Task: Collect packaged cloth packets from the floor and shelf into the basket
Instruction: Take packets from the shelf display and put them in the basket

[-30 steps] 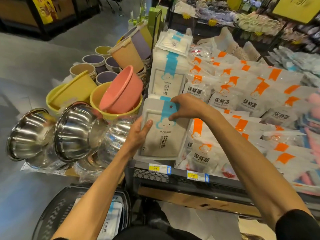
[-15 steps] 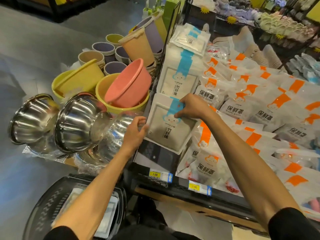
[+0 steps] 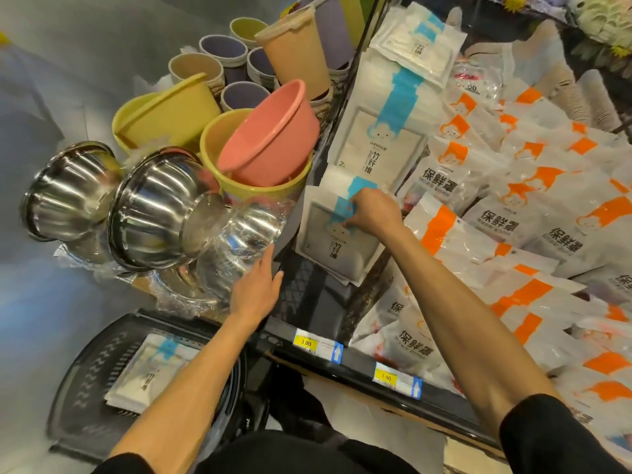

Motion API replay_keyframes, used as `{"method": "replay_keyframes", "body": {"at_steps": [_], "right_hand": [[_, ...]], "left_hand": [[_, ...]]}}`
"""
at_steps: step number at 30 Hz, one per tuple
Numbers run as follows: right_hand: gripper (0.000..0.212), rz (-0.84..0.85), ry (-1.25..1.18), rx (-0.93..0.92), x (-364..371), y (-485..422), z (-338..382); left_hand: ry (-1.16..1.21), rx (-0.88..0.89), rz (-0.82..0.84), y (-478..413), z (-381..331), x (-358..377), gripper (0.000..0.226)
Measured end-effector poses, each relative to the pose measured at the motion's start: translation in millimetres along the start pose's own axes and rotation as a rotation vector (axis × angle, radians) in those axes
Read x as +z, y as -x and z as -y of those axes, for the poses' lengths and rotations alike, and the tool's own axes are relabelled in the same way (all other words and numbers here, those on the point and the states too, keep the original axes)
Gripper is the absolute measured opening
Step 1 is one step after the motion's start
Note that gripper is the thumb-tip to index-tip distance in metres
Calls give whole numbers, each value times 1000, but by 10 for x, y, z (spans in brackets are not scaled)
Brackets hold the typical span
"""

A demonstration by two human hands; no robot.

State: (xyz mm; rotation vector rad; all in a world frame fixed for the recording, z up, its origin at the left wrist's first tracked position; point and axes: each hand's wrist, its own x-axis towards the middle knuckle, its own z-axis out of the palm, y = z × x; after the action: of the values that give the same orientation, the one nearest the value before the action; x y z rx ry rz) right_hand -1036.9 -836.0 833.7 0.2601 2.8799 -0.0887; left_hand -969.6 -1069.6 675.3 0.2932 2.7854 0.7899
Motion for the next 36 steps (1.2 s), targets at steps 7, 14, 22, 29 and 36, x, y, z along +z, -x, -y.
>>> {"method": "replay_keyframes", "body": {"at_steps": [7,14,22,29,36], "right_hand": [[37,11,-92,31,420,-157,-10],[28,-50,-169,85,622,-231,-128],[28,-129,-187,92,670,-274,-240],[27,-139,-170,76,697,-252,-237],[28,-32,-101,28,605,-266,-251]], "left_hand": [[4,-13,-17,-26,31,32,62],[61,-50,-16,-24,17,-29,62],[46,-61,-8,-27,15,-21,62],[52,-77,4,-21,3,-32,63],[78,-62,-8,-13,33,-31,65]]}}
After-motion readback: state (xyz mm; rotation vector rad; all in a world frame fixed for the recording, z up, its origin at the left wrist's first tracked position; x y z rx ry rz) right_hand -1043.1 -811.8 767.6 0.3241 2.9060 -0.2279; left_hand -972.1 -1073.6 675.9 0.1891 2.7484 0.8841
